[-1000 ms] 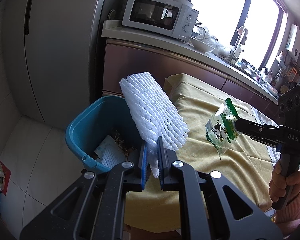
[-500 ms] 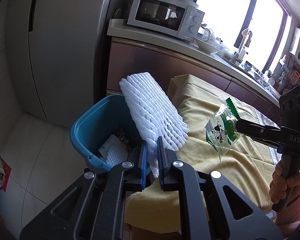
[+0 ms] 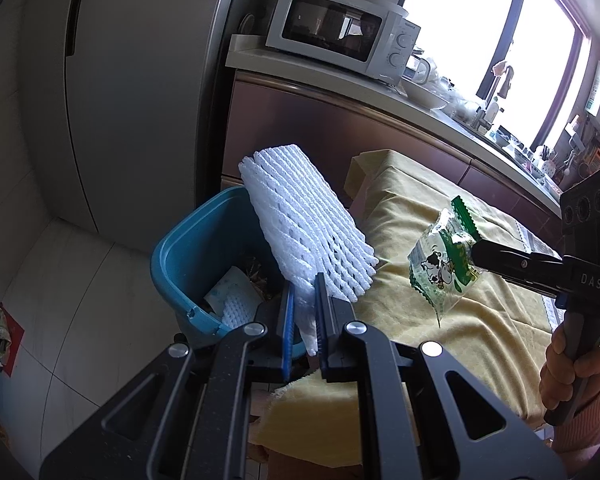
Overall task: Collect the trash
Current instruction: 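Lower the foam net and snack bag into the teal bin with both grippers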
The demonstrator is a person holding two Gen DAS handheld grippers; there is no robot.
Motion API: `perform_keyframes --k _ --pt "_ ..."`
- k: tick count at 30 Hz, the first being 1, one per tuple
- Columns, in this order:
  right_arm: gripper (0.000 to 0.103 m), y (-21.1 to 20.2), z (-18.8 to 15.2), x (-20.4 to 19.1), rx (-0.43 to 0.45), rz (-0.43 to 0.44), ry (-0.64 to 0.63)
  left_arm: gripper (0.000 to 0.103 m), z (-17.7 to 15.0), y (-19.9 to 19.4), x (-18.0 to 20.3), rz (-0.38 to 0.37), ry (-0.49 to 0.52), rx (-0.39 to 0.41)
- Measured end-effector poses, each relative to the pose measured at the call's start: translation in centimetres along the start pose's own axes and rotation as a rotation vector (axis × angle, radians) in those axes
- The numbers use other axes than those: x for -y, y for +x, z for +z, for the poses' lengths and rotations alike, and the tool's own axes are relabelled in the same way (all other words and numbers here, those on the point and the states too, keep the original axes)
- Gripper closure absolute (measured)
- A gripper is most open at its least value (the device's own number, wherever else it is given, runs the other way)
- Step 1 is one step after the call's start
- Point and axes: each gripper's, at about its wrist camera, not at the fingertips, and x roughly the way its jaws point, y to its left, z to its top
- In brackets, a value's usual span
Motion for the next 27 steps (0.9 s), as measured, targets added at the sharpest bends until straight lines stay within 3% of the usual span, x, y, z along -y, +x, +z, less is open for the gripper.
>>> perform_keyframes --k 27 --pt "0.086 2.6 1.3 0.2 -0.049 0.000 0.011 0.093 -0.2 1.6 -1.9 0.030 -0.041 -0.027"
